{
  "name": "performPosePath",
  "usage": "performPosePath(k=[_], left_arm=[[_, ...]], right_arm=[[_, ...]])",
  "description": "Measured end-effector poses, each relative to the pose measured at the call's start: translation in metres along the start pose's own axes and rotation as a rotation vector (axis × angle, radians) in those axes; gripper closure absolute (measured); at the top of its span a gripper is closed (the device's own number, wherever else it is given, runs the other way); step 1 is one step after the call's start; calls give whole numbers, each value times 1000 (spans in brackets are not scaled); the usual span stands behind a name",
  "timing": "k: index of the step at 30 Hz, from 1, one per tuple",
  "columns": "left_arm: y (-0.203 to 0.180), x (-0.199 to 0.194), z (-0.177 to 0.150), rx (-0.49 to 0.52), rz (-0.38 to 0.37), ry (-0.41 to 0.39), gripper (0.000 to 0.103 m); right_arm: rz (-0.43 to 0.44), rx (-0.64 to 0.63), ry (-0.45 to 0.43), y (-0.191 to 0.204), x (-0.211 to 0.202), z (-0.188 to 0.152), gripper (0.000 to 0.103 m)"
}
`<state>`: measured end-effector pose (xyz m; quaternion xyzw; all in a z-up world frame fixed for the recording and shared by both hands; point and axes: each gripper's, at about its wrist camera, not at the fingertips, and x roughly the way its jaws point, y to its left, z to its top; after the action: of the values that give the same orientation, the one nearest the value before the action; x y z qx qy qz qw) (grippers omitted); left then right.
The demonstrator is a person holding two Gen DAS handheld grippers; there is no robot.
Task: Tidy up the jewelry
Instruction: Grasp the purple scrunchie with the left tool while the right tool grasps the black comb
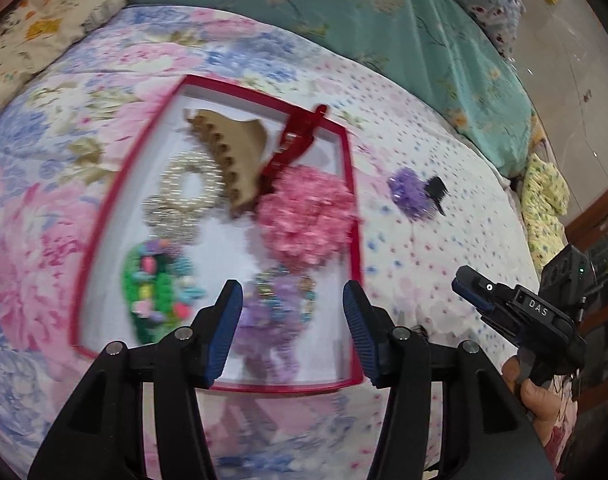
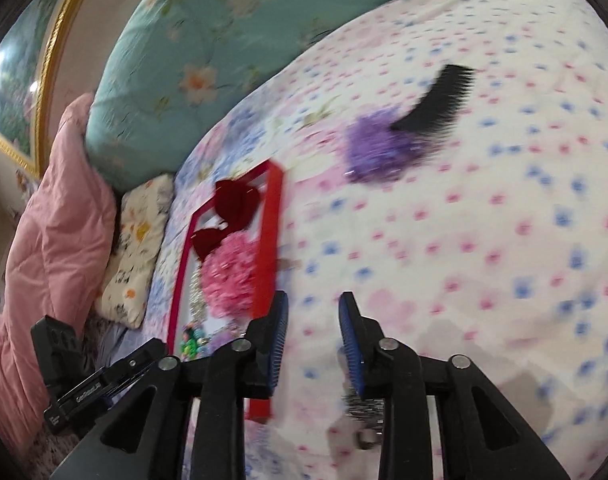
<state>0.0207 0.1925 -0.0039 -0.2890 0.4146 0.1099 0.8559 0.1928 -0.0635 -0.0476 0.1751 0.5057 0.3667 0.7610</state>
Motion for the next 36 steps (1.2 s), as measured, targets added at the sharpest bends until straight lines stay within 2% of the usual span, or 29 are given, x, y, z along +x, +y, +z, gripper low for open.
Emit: performPosePath(k=[6, 9, 11, 21, 27, 29, 31, 32, 36], left_arm=[[-32, 16, 5, 49, -30, 31, 52], [-46, 25, 8, 67, -34, 40, 44], [-52, 29, 9, 78, -38, 45, 43], [-84, 68, 38, 116, -47, 71, 43], [-105, 99, 59, 146, -43, 87, 43], [-112, 111, 63, 160, -42, 99, 43], [-122, 126, 67, 177, -39, 114, 43], [-126, 134, 70, 183, -37, 121, 43], [-144, 163, 80, 196, -41, 143, 43]], right_arm=[[14, 81, -44, -35, -14, 15, 70], [33, 118, -65, -47, -14, 28, 70], [41, 135, -78, -52, -12, 36, 71], [59, 234, -111, -72, 29, 75, 71], [128, 332, -131, -93, 50, 92, 71], [140, 331, -148, -95, 53, 98, 74], [118, 316, -156, -96, 53, 103, 86], [107, 309, -161, -97, 51, 105, 95], [67, 301, -199, -106, 31, 103, 102]])
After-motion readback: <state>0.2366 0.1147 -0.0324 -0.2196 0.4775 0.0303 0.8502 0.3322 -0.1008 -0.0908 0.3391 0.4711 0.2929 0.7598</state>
